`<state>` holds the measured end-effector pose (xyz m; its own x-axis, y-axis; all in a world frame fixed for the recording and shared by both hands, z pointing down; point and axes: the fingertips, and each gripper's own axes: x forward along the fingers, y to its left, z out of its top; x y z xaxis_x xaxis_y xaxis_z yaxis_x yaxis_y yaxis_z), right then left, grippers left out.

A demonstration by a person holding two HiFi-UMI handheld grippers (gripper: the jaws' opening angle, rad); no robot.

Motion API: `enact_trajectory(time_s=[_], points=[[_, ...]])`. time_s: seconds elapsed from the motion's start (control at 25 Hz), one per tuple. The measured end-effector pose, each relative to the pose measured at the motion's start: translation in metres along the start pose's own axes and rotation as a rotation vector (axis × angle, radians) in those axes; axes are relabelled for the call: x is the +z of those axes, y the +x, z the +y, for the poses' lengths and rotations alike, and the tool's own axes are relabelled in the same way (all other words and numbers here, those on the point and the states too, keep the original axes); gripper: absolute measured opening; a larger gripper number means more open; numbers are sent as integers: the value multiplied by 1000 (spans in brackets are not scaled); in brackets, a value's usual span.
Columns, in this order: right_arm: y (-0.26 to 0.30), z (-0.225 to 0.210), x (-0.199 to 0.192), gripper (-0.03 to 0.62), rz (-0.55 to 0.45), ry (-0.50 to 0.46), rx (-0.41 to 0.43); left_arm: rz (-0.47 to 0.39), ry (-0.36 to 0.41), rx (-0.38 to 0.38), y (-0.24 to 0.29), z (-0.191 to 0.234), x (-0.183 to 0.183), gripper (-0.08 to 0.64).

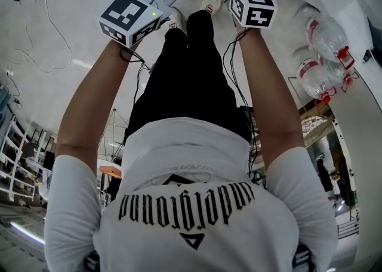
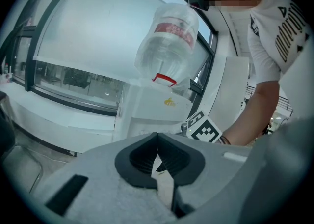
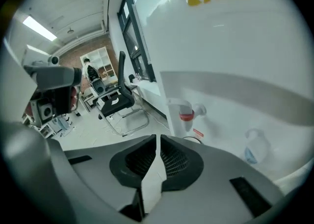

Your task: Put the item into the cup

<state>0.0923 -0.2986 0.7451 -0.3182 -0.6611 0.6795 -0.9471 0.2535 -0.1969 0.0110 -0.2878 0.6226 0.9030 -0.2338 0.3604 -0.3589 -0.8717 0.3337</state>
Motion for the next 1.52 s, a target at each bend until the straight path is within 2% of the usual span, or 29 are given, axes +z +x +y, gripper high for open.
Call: enact_trajectory(time_s=[0.2, 0.48, 0.84, 1.12, 1.52], points=[[-45, 39, 42, 18, -79, -43, 83, -7, 36, 67, -38, -13, 17, 15], [-124, 88, 98, 15, -170, -148, 151, -72, 47, 104, -89, -42, 58, 15], [-215, 127, 152, 15, -256, -201, 150, -126, 46, 144, -160, -82, 103, 15], [-264, 163, 165, 15, -282, -231, 139, -210, 54, 155, -211, -110, 133, 15], [-315, 185, 194, 15, -334, -238, 102, -249, 77, 146, -274, -121, 157, 15]])
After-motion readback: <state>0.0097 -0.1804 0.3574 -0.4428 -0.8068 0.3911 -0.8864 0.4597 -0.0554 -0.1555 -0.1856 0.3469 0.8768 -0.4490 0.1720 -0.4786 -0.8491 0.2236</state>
